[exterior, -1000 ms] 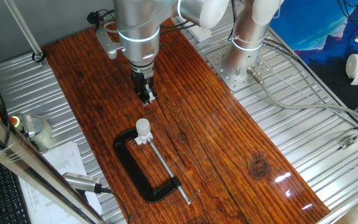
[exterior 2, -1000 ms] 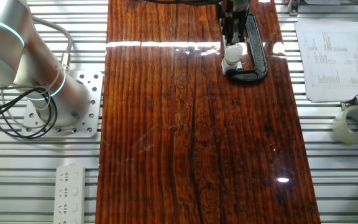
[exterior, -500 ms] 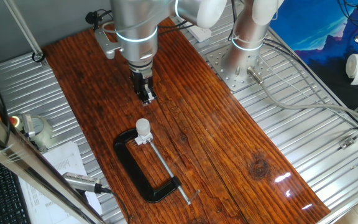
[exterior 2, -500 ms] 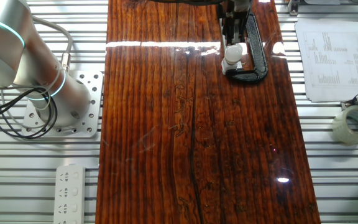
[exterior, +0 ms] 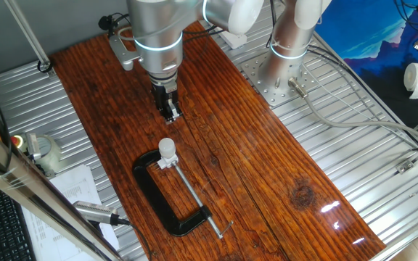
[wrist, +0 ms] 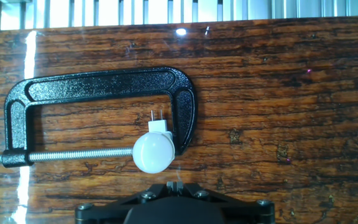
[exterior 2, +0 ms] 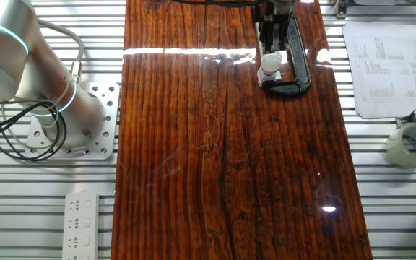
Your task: Install the light bulb by rotating it
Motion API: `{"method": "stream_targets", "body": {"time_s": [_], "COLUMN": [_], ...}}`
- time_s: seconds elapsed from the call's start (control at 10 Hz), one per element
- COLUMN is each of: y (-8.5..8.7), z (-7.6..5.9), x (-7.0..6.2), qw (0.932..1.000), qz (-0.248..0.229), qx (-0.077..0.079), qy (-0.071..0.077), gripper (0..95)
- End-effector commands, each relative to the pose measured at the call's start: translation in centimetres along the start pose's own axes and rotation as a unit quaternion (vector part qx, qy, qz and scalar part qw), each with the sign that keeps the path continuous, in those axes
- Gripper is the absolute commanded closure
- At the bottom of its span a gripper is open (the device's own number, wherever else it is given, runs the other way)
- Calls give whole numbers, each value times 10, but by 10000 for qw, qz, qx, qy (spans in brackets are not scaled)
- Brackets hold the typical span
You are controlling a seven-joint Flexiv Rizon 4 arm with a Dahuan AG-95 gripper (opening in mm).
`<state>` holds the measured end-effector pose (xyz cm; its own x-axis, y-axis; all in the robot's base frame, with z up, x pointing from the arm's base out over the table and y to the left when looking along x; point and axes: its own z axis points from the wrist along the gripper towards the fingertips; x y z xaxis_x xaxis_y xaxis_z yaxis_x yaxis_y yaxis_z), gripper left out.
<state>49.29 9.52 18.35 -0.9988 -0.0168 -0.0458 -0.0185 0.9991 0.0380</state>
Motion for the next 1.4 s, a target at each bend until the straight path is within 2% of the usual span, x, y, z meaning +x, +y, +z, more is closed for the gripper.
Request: {"method": "stream_targets", "body": {"time_s": [0.1,1.4], "y": [0,-1], "z": [0,2], "x": [0,-1], "qw": [10000,9999], "qz": [20,103], "qx": [2,36], "qy": [17,-9], "gripper": [950,950]}}
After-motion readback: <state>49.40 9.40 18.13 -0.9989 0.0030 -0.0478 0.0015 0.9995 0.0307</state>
